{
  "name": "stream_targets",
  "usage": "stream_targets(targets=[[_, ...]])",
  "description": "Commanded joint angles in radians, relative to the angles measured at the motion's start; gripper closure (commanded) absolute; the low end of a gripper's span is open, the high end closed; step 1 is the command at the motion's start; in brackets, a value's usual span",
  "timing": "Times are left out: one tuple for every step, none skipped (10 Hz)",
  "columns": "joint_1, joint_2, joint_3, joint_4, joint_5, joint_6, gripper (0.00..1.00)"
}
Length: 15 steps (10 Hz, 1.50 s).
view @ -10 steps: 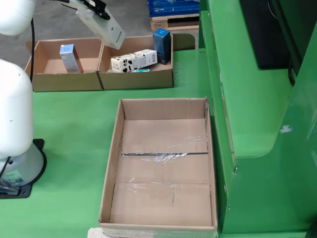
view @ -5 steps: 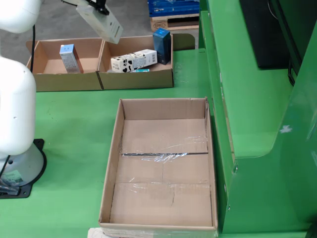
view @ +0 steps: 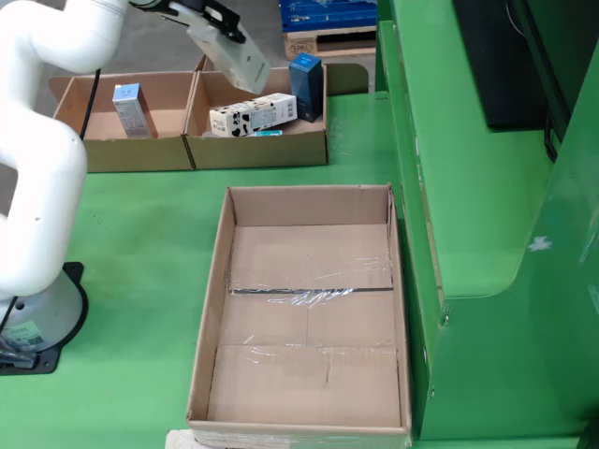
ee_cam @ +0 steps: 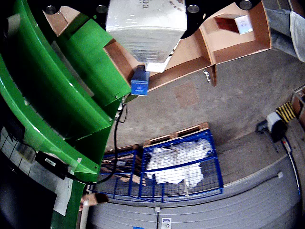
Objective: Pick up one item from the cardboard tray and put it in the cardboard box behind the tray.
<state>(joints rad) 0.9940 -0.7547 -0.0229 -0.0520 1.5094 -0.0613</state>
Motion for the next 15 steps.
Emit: stream_targets(targets=[[0.009, -0.079, 0.023, 0.423, -0.154, -0.010, 1.00], [0.017, -0.093, 0.023, 0.451, -0.189, -0.012, 1.00], [0.020, -0.098, 0.023, 0.459, -0.198, -0.010, 1.00], [0.015, -0.094, 0.023, 0.439, -0.171, -0.003, 1.00], [0.015, -0.094, 0.023, 0.439, -0.171, -0.003, 1.00], [0.000, -0.087, 0.023, 0.381, -0.106, 0.011, 1.00], [0.000, -0.087, 0.023, 0.381, -0.106, 0.011, 1.00], [-0.013, -0.087, 0.023, 0.330, -0.055, 0.023, 1.00], [-0.021, -0.080, 0.023, 0.279, -0.013, 0.027, 1.00], [-0.026, -0.073, 0.023, 0.228, 0.022, 0.031, 1.00], [-0.026, -0.081, 0.023, 0.200, 0.038, 0.041, 1.00], [-0.033, -0.081, 0.023, 0.159, 0.061, 0.043, 1.00], [-0.037, -0.086, 0.023, 0.137, 0.075, 0.043, 1.00], [-0.037, -0.086, 0.023, 0.137, 0.075, 0.043, 1.00], [-0.044, -0.101, 0.023, 0.134, 0.085, 0.046, 1.00]])
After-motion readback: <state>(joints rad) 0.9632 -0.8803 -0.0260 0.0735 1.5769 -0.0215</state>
